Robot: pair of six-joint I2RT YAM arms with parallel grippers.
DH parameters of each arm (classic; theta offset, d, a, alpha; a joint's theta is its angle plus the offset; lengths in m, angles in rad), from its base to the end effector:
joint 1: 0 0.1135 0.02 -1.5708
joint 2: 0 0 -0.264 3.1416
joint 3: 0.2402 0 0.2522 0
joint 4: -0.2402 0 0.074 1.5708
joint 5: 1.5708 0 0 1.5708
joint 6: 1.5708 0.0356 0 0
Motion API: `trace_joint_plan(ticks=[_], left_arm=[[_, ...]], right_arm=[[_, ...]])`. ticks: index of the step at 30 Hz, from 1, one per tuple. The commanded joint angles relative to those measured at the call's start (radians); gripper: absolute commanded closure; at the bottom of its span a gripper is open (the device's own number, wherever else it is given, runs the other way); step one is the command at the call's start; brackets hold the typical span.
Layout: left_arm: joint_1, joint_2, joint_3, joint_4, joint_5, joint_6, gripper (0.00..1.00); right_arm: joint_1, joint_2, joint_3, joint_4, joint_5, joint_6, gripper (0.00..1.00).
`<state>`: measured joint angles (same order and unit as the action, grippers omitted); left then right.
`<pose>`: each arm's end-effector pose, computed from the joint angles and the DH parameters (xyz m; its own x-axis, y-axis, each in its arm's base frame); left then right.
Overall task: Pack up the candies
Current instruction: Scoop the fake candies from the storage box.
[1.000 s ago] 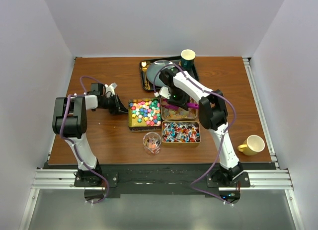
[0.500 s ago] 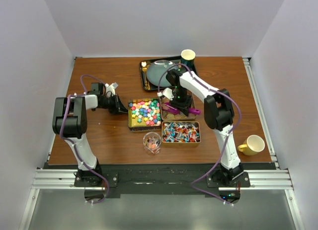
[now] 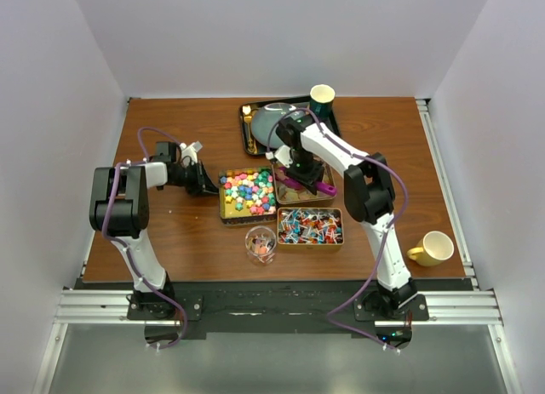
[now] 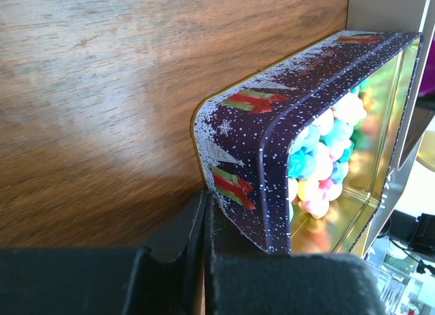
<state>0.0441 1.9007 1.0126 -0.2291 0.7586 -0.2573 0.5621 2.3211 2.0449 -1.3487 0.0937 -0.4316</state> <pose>0.3511 -0.0090 0.1213 -0.9369 -0.2262 -0.2664 0.0318 0.7040 -0.7095 0.3793 0.2350 0.1883 -0.5437 -0.8347 0.0882 -0.8393 0.5401 -0.0622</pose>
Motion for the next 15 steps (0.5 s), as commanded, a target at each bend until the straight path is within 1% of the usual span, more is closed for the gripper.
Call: trace_joint_plan(ticks=[1, 5, 8, 13, 15], left_arm=[[-0.021, -0.049, -0.017, -0.021, 0.033, 0.023, 0.94], [-0.021, -0.069, -0.035, -0.015, 0.035, 0.029, 0.94], [-0.021, -0.08, -0.04, -0.015, 0.031, 0.039, 0.94], [-0.021, -0.091, -0.039, -0.021, 0.025, 0.056, 0.93], [-0.021, -0.091, -0.034, -0.026, 0.025, 0.064, 0.91]], right_arm=[[0.038, 0.027, 0.098, 0.119, 0.008, 0.065, 1.0], [0.048, 0.081, 0.19, 0.083, 0.015, 0.062, 1.0], [0.05, 0.095, 0.213, 0.097, 0.008, 0.05, 1.0], [0.033, 0.084, 0.187, 0.14, -0.083, 0.045, 1.0], [0.025, 0.08, 0.167, 0.163, -0.118, 0.05, 1.0]])
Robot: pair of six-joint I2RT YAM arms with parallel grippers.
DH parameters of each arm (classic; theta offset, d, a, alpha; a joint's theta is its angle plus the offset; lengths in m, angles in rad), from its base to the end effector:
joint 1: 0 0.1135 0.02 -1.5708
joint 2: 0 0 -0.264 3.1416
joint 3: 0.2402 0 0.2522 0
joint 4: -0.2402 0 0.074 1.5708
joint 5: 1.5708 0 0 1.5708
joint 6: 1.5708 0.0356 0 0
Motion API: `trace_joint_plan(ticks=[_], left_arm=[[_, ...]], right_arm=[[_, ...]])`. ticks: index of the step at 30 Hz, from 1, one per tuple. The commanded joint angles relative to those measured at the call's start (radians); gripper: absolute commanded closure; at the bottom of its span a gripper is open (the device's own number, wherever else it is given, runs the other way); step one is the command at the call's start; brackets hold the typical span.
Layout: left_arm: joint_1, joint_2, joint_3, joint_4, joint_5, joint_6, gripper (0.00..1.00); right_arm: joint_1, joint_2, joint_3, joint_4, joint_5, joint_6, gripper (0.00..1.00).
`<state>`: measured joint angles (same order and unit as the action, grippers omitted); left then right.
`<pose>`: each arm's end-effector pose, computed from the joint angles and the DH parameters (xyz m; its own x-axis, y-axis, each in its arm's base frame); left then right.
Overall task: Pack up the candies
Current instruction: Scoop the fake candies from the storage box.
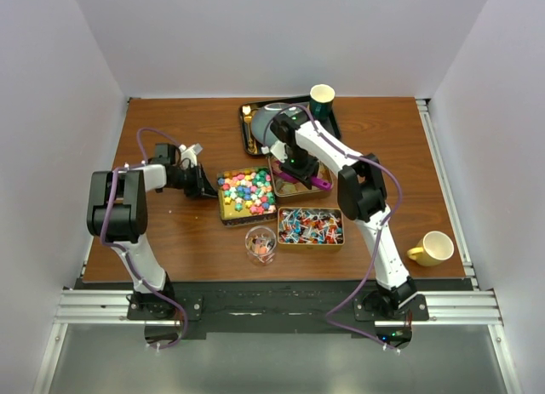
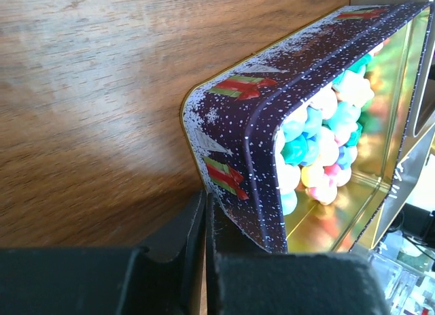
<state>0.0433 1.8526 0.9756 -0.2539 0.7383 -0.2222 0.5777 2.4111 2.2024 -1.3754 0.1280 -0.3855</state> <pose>0.3396 -0.0093 0.1263 -0.9378 -0.2038 -0.2812 0.0489 0.7242 -0.6878 0.3939 0.2514 0.1883 -0.5720 -0.8180 0.0603 -0.8182 0.5637 -0.1133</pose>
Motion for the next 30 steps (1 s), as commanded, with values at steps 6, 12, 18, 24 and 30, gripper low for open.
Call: trace_joint_plan(ticks=[6, 12, 18, 24, 30], left_arm=[[-0.019, -0.029, 0.049, -0.036, 0.042, 0.083, 0.75], [-0.003, -0.023, 0.123, -0.07, 0.117, 0.138, 0.61], [0.013, -0.004, 0.202, -0.116, 0.17, 0.141, 0.56], [0.013, -0.039, 0.21, -0.133, 0.116, 0.141, 0.5], [0.013, -0.049, 0.175, -0.107, 0.116, 0.129, 0.51]], right_arm=[[-0.001, -0.122, -0.156, 0.387, -0.214, -0.018, 1.0], [-0.019, -0.248, -0.3, 0.484, -0.234, -0.039, 1.0], [-0.05, -0.334, -0.391, 0.519, -0.24, -0.035, 1.0], [-0.068, -0.418, -0.443, 0.518, -0.243, -0.039, 1.0], [-0.07, -0.445, -0.501, 0.509, -0.252, -0.056, 1.0]])
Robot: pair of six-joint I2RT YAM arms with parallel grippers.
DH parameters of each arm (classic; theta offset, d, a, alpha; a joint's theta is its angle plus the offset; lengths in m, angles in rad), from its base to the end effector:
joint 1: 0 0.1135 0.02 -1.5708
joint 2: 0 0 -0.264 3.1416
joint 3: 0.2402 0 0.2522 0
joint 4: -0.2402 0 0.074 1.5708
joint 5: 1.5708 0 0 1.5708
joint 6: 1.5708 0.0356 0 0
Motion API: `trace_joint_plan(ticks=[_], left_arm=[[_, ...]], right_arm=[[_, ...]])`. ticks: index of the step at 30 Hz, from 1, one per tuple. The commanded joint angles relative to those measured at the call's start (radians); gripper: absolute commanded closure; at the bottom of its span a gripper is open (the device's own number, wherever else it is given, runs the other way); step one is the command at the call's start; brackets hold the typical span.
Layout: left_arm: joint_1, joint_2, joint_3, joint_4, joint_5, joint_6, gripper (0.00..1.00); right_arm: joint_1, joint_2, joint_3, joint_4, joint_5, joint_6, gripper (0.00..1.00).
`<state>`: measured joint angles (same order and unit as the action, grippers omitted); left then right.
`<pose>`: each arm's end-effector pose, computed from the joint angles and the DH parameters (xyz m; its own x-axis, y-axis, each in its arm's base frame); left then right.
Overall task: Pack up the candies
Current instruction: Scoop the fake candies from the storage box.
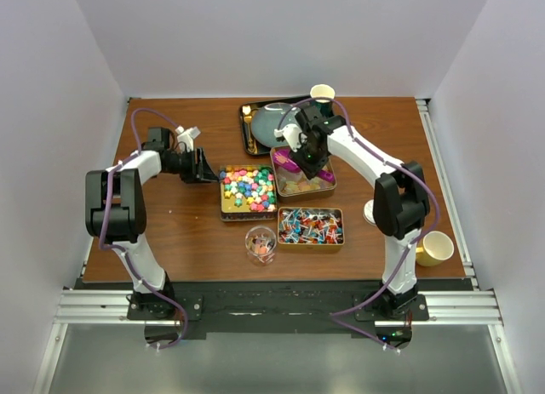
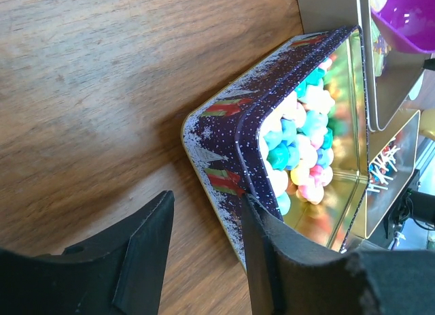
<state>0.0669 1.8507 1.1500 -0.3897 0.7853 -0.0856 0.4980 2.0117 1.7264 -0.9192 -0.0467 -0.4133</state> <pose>0.3656 -0.0007 0.1672 -0.9054 -0.1213 -0.4068 0.2021 0.7197 -0.6642 0.3716 0.2039 0.2386 -0.5537 -0.7577 -0.3455 -0.7799 0.6173 -0.1039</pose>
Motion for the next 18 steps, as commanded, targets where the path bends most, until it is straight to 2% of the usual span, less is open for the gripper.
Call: trace_joint_plan(ticks=[1, 13, 18], left_arm=[[-0.01, -0.048, -0.003, 0.029, 0.059, -0.008, 0.51], [-0.01, -0.025, -0.035, 0.009, -0.158, 0.012, 0.51], [-0.009, -0.053, -0.027, 0.003, -0.216, 0.015, 0.51]], right_arm=[[0.008, -0.047, -0.025, 0.049, -0.085, -0.028, 1.0], [-0.032, -0.137, -0.128, 0.097, -0.165, -0.038, 1.0], [-0.036, -0.247, -0.151, 0.082, -0.271, -0.165, 1.0]])
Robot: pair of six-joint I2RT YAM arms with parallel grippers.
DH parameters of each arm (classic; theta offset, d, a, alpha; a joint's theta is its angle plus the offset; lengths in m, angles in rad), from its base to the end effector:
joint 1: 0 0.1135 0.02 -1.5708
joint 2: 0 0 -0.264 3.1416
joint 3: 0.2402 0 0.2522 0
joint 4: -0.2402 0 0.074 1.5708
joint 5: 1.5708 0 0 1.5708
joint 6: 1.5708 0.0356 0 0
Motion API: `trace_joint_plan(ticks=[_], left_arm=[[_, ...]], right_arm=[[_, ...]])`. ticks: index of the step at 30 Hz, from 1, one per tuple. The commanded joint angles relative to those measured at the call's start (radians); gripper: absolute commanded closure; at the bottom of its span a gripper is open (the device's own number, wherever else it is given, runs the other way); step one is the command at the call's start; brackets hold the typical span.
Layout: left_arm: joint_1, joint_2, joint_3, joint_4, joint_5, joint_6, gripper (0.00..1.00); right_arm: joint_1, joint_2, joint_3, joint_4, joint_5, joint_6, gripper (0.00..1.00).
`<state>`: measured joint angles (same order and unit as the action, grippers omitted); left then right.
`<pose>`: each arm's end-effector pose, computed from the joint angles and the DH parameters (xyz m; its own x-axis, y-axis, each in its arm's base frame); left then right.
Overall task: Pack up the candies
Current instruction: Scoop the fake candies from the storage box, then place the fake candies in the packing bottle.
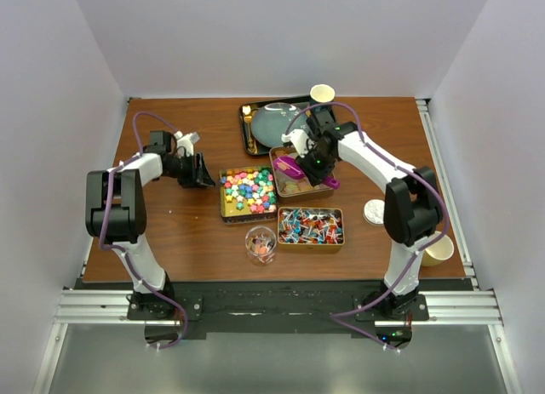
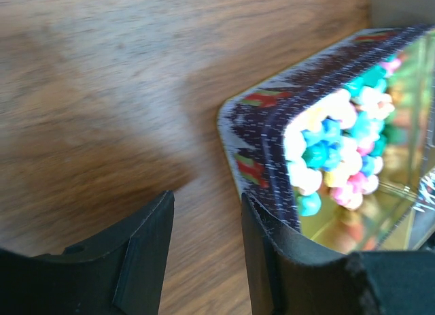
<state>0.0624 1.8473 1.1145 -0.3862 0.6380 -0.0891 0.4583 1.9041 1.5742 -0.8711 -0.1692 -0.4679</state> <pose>0.3597 0.0012 0.1559 -0.9130 -0.1287 -0.3872 0.1287 0.8097 -0.5726 0.3534 0.1810 0.2387 -0.5250 -0.7547 -0.3934 -0.8151 0.5789 -0.0229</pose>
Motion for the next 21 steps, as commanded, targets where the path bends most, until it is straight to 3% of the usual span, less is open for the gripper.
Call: trace_joint_plan(ticks=[1, 9, 16, 21], left_arm=[[-0.004, -0.054, 0.01, 0.0, -0.072, 0.02, 0.51], [0.014, -0.128, -0.002, -0.005, -0.086, 0.025, 0.5], [0.047, -0.149, 0.027, 0.001, -0.113, 0.011, 0.51], [0.074, -0.164, 0.036, 0.003, -0.1, -0.008, 0.51]], right_arm=[[0.003, -0.173, 0.006, 0.006, -0.165, -0.135, 1.0], [0.028, -0.232, 0.109, -0.287, -0.277, -0.426, 1.0], [0.212, -0.243, 0.142, -0.541, -0.084, -0.632, 1.0], [0.321, -0.267, 0.119, -0.582, 0.051, -0.684, 1.0]])
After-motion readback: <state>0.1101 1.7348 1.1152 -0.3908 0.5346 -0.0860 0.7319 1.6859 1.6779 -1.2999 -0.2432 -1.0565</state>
